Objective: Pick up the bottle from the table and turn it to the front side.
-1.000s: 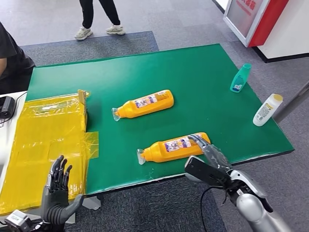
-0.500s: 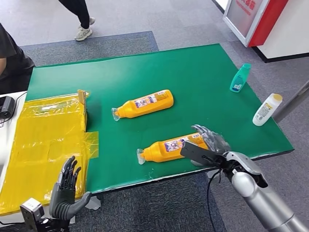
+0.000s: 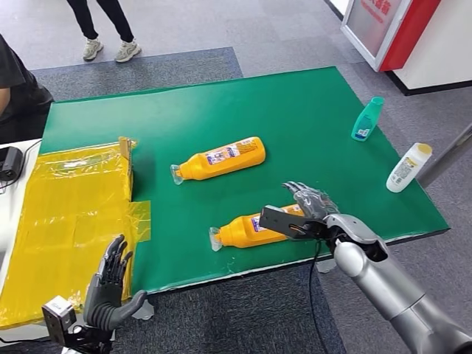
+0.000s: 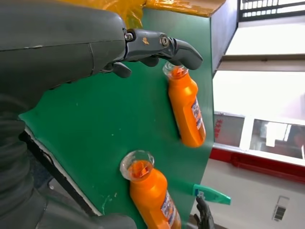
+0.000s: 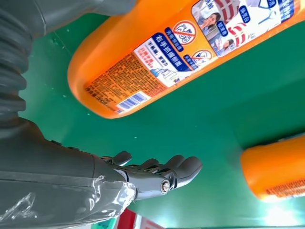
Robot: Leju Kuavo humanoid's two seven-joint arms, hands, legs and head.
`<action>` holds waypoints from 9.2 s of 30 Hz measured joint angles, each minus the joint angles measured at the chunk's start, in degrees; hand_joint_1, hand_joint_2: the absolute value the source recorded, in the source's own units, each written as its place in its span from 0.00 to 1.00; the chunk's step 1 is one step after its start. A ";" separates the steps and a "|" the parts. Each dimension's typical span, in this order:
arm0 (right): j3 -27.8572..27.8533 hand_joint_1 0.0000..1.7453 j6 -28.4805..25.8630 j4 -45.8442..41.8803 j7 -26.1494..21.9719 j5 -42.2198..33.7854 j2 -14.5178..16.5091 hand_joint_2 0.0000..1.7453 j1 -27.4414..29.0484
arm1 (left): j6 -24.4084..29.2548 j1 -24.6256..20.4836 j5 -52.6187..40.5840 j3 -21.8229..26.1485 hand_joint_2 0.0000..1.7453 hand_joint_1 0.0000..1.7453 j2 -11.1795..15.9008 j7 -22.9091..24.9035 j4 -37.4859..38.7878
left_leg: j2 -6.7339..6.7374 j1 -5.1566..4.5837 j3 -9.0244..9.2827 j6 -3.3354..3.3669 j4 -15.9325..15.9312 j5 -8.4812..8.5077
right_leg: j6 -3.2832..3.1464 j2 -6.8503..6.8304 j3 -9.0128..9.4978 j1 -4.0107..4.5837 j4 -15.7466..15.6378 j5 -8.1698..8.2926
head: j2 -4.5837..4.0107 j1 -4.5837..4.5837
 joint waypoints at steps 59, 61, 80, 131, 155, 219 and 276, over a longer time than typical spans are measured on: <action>0.41 1.00 -10.21 -8.41 -8.82 4.49 3.22 1.00 11.42 | -3.25 1.79 2.13 -2.90 1.00 0.00 1.03 -2.88 -1.59 | -0.01 0.00 -0.04 -0.03 0.00 -0.07 | -0.01 0.00 -0.06 0.00 0.00 -0.09 | 0.00 -0.01; 0.13 1.00 -10.83 -10.63 -9.42 4.79 3.69 1.00 12.85 | -3.73 1.91 2.20 -2.84 1.00 0.00 0.80 -2.88 -2.64 | -0.02 0.00 -0.04 -0.03 0.00 -0.07 | -0.01 -0.02 -0.05 0.00 0.00 -0.09 | 0.00 0.00; -0.81 1.00 -21.86 -13.48 -22.49 -1.02 13.36 1.00 19.58 | -11.44 0.34 10.64 -4.49 1.00 0.00 -0.18 3.64 -8.19 | -0.02 0.05 -0.03 -0.04 0.00 -0.04 | -0.06 -0.02 -0.07 0.04 0.00 -0.08 | 0.00 -0.01; 11.34 1.00 -28.03 -1.83 -31.11 2.68 19.15 1.00 14.73 | -15.46 -5.15 17.69 -15.13 1.00 0.00 3.50 13.71 -8.63 | -0.02 0.04 -0.03 -0.04 0.00 -0.03 | -0.04 -0.01 -0.07 0.03 0.00 -0.07 | 0.00 -0.01; 12.46 1.00 -27.46 0.61 -31.12 2.05 19.15 1.00 14.22 | -11.64 -5.60 10.49 -16.40 1.00 1.00 4.26 8.68 -10.64 | -0.02 0.03 -0.03 -0.04 0.00 -0.03 | -0.04 -0.01 -0.07 0.03 0.00 -0.07 | 0.00 0.00; 0.44 0.00 -32.06 -14.00 -26.49 -1.17 15.69 1.00 35.66 | 26.75 -16.37 -74.30 -4.79 1.00 1.00 13.31 44.08 -6.76 | -0.01 0.06 -0.03 -0.13 0.00 -0.04 | -0.17 -0.01 -0.14 0.07 0.01 -0.12 | 0.00 -0.01; 2.85 0.00 -32.45 -11.16 -25.04 -2.92 15.59 1.00 35.85 | 26.22 -18.27 -60.28 -5.40 1.00 0.00 8.44 42.06 -2.74 | 0.00 0.06 -0.04 -0.15 0.00 -0.07 | -0.17 0.00 -0.12 0.08 0.01 -0.13 | 0.00 -0.01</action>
